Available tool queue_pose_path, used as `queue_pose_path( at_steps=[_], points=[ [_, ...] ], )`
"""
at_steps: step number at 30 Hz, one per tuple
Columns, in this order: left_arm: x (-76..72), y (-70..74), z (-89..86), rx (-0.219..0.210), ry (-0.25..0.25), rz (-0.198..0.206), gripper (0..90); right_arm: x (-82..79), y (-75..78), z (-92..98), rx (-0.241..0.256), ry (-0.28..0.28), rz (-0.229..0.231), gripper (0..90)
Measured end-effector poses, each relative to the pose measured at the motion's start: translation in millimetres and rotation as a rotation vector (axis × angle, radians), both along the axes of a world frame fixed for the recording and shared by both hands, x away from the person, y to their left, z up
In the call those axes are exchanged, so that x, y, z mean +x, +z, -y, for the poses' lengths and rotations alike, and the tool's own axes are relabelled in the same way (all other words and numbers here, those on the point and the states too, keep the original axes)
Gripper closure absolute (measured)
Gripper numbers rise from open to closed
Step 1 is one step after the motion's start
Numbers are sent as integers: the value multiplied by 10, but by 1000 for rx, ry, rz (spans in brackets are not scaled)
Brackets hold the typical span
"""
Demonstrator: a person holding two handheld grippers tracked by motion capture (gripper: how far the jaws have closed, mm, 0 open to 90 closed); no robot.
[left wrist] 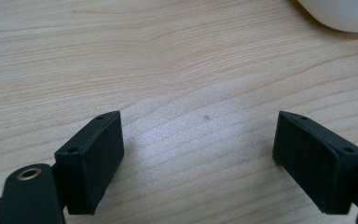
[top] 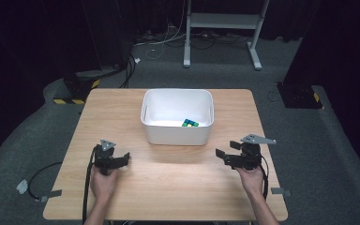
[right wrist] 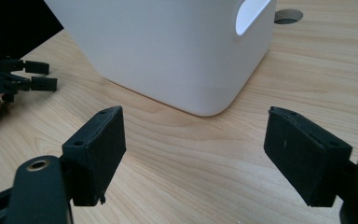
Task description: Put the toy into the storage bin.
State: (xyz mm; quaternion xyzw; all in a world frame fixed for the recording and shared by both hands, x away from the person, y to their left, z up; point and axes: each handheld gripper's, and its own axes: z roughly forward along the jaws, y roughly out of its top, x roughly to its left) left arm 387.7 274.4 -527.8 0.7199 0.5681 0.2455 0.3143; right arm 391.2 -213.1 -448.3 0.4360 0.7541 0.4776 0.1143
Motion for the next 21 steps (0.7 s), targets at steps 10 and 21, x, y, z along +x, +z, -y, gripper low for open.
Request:
queue_pose_path(
  at_steps=[10, 21],
  points=[
    [0, 0, 0, -1, 0, 0, 166, 16, -86, 21, -19, -23, -18, 208],
    [0, 0, 0, 0, 0, 0, 165, 50, -175, 46, -38, -45, -39, 209]
  ],
)
